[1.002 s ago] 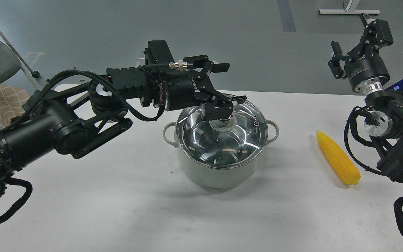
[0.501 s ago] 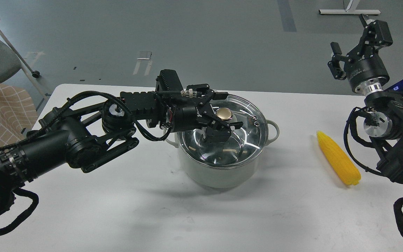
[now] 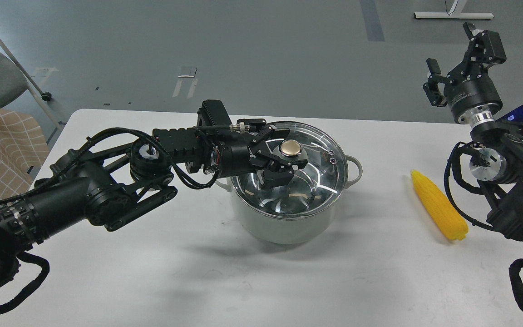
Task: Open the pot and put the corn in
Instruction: 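Reach the left gripper over the pot and grasp the lid knob, then lift the glass lid off the pot with the left gripper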
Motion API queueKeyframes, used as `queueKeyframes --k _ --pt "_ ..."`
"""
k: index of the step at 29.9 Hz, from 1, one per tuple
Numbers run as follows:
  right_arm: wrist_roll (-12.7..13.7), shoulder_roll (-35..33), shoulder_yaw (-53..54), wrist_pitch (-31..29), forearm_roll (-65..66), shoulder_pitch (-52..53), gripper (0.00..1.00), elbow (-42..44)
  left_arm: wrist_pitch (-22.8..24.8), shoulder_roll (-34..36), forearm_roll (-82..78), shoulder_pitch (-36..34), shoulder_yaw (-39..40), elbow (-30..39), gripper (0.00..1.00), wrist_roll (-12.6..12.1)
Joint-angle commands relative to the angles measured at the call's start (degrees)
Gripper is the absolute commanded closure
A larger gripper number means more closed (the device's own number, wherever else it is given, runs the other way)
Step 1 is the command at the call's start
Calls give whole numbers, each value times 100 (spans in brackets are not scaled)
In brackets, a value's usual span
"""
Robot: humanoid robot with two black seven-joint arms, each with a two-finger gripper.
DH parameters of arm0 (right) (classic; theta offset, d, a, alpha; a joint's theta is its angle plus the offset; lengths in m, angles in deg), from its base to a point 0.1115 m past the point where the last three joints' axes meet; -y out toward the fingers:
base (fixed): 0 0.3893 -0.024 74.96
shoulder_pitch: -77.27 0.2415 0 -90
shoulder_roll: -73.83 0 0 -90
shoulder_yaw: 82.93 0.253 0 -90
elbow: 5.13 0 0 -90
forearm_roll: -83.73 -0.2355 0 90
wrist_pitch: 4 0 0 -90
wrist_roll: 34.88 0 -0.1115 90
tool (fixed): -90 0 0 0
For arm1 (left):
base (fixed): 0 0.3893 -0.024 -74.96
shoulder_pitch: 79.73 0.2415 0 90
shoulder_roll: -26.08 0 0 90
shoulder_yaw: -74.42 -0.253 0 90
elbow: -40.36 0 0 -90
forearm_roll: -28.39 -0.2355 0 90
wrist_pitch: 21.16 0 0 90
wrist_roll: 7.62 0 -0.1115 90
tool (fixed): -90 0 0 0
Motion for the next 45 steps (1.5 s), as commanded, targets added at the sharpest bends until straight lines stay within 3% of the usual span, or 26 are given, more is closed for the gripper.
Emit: queueKeyframes --k 1,5,8,11,14,21,29,35,38,40,45 --pt "0 5 0 19 0 7 0 0 -4 -50 0 2 2 -38 38 -13" --pt "0 5 0 19 0 -2 0 0 -4 -51 0 2 2 -38 56 -13" --pt "0 5 0 19 0 -2 0 0 -4 -50 0 2 2 -38 58 -13" --pt "0 5 0 19 0 -2 0 0 -4 -42 0 11 2 -38 69 -4" --pt "0 5 0 19 0 -2 0 0 5 -16 0 2 20 -29 74 5" --pt "0 -4 0 19 0 -11 0 0 31 37 0 -112 72 76 74 31" --pt "0 -31 9 28 0 -55 0 -9 321 599 186 -665 108 551 73 40" --pt "0 -57 0 28 0 -55 0 -26 321 1828 590 -894 108 1051 73 180" --pt "0 -57 18 28 0 -46 0 -26 225 2778 714 -842 108 1307 73 374" --pt "0 -57 18 28 0 -37 0 -26 -21 3279 723 -771 81 1316 73 493" --pt "0 -48 9 28 0 -29 0 -35 -829 4035 898 -44 55 1237 73 493"
